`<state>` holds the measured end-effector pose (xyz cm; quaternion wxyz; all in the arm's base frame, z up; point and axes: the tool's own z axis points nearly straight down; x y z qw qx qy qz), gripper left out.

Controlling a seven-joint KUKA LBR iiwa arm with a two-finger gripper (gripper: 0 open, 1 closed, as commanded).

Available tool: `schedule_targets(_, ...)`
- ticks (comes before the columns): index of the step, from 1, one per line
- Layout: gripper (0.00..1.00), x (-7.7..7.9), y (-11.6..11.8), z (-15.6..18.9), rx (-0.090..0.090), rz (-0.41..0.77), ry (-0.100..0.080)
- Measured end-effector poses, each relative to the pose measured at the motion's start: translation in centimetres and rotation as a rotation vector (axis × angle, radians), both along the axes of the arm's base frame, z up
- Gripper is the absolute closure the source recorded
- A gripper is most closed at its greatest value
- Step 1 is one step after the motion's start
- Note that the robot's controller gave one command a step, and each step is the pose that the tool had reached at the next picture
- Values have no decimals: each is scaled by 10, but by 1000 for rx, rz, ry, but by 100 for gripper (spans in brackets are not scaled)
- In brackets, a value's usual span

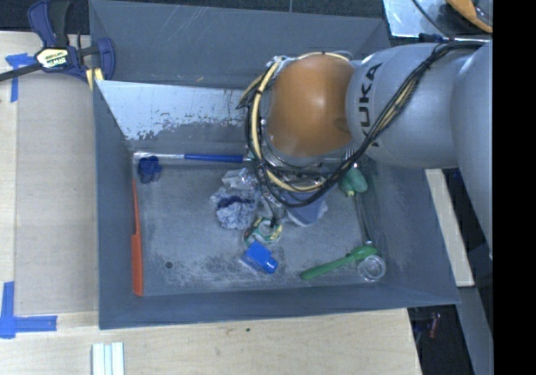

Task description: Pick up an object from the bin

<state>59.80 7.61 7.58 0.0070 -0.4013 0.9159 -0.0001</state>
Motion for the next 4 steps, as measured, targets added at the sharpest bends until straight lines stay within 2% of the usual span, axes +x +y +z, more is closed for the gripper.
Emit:
schedule_targets(1, 100, 11, -9, 4, 4, -11, -8)
schedule_targets(2, 100, 19, -13, 4, 6, -2, -8)
schedule_targets(4, 100, 19, -13, 4, 6, -3, -7)
